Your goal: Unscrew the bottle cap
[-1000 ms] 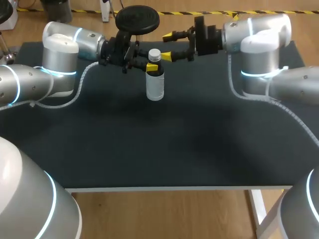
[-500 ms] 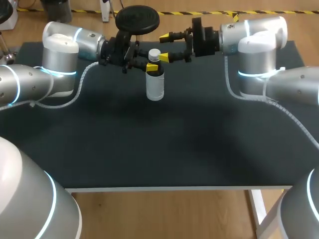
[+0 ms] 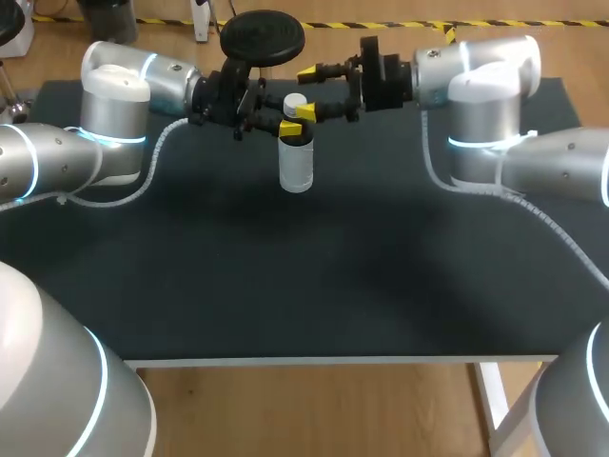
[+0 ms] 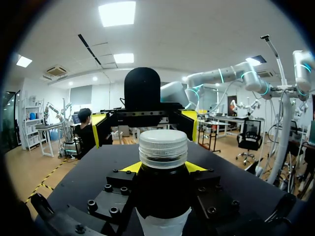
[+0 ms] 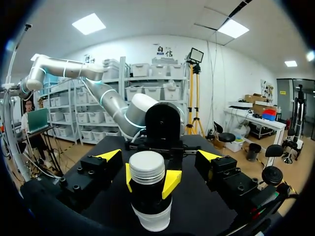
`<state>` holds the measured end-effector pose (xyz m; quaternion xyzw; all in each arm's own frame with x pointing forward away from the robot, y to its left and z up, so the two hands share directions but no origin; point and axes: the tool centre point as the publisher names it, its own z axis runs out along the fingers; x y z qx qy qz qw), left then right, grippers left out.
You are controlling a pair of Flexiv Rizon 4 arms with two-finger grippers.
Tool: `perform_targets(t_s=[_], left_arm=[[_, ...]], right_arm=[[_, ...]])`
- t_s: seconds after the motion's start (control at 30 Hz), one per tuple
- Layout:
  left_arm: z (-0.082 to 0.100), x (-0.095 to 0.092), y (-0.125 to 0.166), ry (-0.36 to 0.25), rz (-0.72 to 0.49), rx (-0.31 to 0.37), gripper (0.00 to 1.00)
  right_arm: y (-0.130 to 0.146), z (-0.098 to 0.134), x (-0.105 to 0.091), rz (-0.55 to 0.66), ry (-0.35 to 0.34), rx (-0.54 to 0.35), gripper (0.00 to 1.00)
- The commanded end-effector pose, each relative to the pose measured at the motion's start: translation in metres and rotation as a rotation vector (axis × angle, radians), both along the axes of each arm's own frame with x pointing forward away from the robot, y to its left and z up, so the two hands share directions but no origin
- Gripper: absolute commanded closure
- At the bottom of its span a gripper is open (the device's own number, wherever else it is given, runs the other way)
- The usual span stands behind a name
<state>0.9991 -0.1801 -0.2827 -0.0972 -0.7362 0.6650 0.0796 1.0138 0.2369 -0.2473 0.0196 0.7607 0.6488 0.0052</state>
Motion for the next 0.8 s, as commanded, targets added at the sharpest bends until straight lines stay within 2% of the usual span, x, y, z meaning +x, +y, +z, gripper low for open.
perform_targets(t_s=[0.03,0.77,0.8], left_arm=[[0.0,0.0013,0.0008,0.001,-0.005,-0.001,1.0],[0.0,0.0013,0.0008,0.001,-0.005,-0.001,1.0],[0.0,0.0013,0.0008,0.001,-0.005,-0.001,1.0]], right_arm=[[0.0038,-0.0039,0.0031,0.007,0.002,0.011,0.0],[0.01,-0.0022,-0.0005,0.014,-0.004,0.023,0.0],[0.0099,-0.0023,-0.0006,0.014,-0.003,0.023,0.07]])
